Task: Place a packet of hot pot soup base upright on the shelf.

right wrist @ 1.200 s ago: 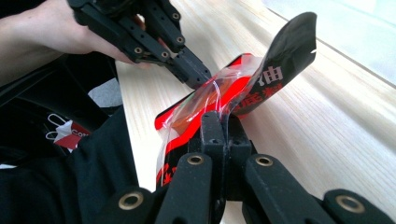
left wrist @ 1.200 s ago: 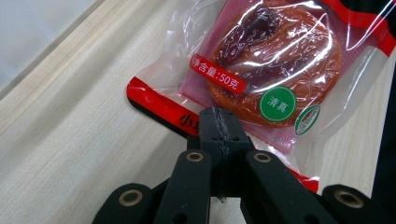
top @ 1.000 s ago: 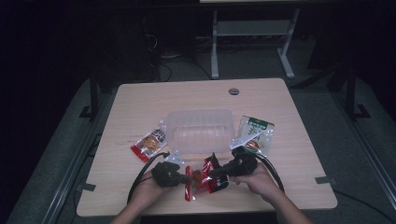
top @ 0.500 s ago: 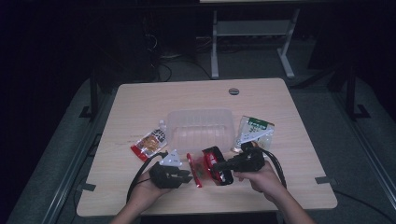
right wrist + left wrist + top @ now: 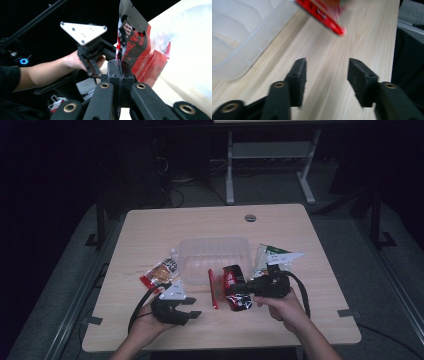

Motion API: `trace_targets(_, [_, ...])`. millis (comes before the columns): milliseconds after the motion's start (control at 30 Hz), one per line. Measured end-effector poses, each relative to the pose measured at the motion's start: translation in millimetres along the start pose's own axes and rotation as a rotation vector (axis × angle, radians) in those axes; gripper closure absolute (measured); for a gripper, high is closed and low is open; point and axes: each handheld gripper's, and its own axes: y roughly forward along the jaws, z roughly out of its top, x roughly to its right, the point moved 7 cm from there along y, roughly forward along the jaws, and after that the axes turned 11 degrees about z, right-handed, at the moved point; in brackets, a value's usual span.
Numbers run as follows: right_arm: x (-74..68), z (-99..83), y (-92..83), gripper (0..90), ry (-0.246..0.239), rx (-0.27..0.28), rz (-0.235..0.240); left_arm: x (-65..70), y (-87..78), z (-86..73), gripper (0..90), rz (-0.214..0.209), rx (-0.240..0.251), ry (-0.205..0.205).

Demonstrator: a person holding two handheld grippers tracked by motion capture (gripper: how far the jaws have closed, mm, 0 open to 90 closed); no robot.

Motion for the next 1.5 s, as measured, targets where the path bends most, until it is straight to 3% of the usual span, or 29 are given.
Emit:
trace_targets(167, [3.3, 4.9, -5.3, 90.0, -0.008, 0.010, -0.037, -5.8, -7.1, -13.5, 41.3, -0.002, -0.041, -0.010])
trace_targets(500, [6.2, 22.9, -15.6, 89.9, -0.045, 0.059, -0.072, -21.4, -25.1, -38.2, 31.3, 0.032, -0.052, -0.053])
trace_targets(767, [13.9, 40.3, -26.2, 89.9, -0.068, 0.094, -0.128, -30.7, -28.3, -41.7, 19.8, 0.061, -0.048, -0.078])
trace_targets(1000, [23.8, 52.9, -40.5, 89.9, -0.069, 0.128, -0.179, -33.5, -27.7, -44.7, 19.4, 0.065, -0.058, -0.088])
trace_targets(1500, [40.6, 60.2, -68.3, 89.9, -0.060, 0.128, -0.295, -34.1, -26.1, -47.7, 19.0, 0.062, -0.076, -0.085])
